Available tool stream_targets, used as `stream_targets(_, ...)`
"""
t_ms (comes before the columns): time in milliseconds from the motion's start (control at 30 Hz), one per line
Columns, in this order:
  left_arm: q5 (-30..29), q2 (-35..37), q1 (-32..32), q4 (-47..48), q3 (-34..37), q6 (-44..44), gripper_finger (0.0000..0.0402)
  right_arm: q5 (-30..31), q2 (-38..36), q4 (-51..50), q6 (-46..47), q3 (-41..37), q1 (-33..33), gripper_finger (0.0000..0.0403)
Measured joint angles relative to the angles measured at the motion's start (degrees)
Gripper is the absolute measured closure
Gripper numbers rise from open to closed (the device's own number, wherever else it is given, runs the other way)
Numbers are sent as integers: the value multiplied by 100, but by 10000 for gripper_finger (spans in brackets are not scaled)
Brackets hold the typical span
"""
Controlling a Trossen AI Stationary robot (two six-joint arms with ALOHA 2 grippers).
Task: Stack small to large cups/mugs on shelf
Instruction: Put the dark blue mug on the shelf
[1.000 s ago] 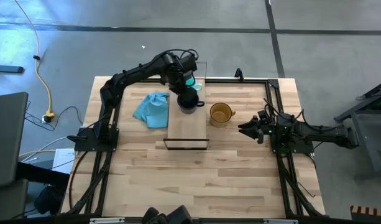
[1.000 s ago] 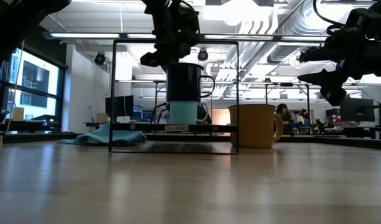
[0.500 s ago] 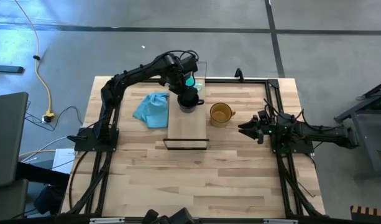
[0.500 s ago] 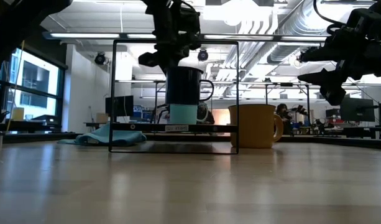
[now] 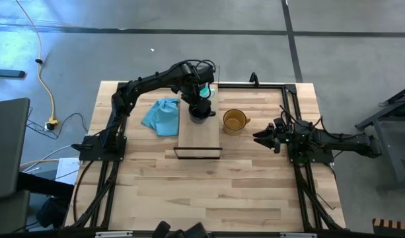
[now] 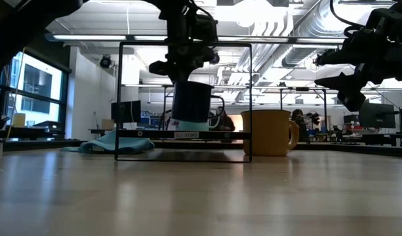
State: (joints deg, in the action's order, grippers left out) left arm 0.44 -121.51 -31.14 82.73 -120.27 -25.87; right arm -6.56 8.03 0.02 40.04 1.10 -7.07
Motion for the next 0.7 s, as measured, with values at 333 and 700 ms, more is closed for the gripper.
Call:
stream_targets(333, -171, -37, -37, 105, -1, 231, 396, -19, 13, 8, 97, 0, 0, 208)
stream_targets(700, -89, -37, -39, 14, -4, 332, 396, -25, 13, 10, 111, 0, -2, 208)
